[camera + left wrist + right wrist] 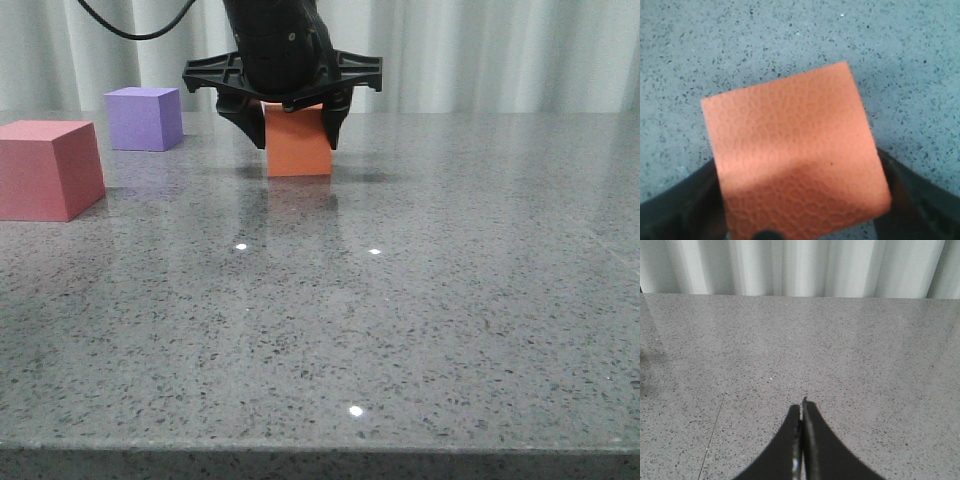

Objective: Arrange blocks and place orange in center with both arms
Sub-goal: 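Lift the orange cube and carry it toward the purple cube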

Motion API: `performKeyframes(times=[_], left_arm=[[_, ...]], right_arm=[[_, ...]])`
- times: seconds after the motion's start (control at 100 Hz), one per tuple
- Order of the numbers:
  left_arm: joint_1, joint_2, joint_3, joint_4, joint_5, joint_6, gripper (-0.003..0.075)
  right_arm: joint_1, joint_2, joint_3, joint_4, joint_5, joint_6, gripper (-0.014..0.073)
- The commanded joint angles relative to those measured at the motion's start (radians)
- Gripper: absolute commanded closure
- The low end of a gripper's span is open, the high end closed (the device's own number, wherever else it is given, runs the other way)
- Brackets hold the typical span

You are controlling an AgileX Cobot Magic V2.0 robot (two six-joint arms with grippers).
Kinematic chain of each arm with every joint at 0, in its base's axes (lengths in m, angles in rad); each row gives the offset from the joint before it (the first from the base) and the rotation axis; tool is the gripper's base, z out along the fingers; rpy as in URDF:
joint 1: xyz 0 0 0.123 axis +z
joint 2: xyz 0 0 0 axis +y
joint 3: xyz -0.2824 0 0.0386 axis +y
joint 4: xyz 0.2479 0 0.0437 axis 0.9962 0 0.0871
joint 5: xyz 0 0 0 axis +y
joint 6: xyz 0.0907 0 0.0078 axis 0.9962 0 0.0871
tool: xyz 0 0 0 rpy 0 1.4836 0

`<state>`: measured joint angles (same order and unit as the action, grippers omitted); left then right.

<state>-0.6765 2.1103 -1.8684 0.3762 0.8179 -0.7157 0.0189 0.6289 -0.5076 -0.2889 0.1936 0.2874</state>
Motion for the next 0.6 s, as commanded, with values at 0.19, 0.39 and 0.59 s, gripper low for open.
performKeyframes(times=[0.19,0.39,0.59], left_arm=[[-0.007,-0.115,-0.032,0.063,0.023,0.03,0.0496],[-0.005,-0.222,-0.032,0.043,0.046,0.152,0.0496],[0.035,-0.328,-0.032,-0.007,0.047,0.267,0.0496]], right_arm=[[-0.007,-0.002,-0.028,-0.019,-0.08,-0.005,0.0662],[-0.007,-0.002,-0.028,-0.019,-0.08,-0.005,0.0662],[-0.007,-0.002,-0.028,-0.019,-0.08,-0.005,0.0662]])
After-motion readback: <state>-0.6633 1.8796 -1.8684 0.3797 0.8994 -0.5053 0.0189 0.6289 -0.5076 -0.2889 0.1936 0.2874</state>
